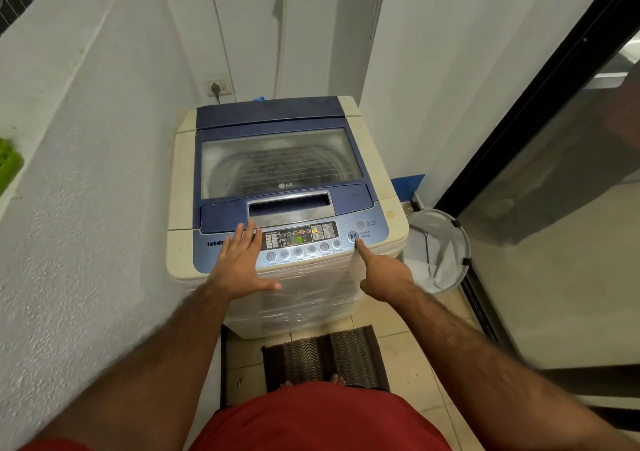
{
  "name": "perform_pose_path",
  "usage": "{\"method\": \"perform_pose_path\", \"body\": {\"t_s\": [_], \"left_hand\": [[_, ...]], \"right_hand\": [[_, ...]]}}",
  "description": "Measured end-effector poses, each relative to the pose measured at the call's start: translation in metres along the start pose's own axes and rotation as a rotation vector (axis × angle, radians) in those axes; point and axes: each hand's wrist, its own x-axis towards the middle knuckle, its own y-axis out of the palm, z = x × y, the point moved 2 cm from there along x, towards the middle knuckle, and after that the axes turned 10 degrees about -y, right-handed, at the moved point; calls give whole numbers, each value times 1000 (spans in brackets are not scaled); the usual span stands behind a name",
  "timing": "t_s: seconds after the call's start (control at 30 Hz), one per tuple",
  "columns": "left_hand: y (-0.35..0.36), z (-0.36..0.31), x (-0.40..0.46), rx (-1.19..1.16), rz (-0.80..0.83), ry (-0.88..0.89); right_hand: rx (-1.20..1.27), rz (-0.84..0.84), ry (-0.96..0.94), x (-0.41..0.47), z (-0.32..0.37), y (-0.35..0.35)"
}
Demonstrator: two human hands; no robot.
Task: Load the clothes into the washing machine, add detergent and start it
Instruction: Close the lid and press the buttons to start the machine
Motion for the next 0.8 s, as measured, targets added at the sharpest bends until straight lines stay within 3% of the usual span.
{"method": "perform_pose_path", "body": {"t_s": [0.47, 0.8], "left_hand": [[7, 2, 2, 15, -27, -3], [14, 2, 6, 41, -63, -13]], "right_hand": [[-13, 10, -18, 14, 5, -3], [108, 21, 11, 17, 9, -7]]}}
